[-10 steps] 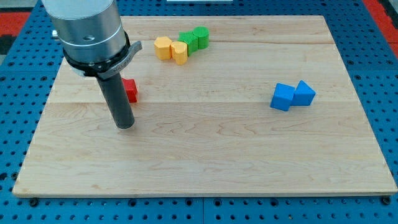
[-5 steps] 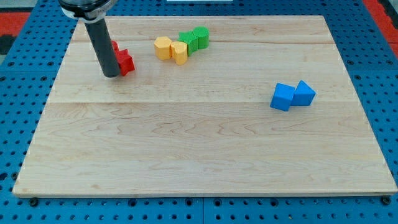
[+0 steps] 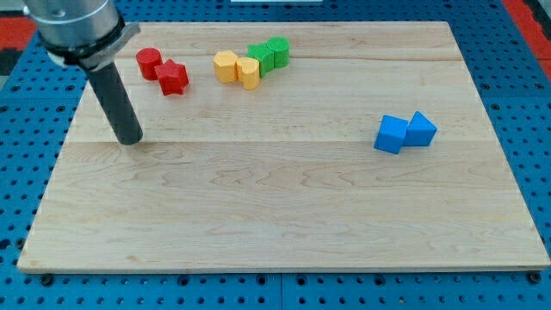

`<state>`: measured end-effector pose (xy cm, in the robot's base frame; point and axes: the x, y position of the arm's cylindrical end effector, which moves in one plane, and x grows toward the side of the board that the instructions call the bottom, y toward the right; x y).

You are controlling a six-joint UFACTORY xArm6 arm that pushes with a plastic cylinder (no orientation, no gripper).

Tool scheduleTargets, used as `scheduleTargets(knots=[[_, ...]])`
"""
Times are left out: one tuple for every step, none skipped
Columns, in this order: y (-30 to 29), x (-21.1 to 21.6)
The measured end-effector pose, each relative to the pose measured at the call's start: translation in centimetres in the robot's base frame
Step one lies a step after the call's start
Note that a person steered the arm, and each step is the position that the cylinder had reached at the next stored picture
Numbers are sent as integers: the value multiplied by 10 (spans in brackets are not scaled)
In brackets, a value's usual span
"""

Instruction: Move the group of yellow and green blocks to the right

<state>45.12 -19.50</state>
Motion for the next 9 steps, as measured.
scheduleTargets(knots=[[35,1],[71,1],[84,0],[85,-44],[85,-101],[85,-111],[85,-138],[90,-157],[106,-165]])
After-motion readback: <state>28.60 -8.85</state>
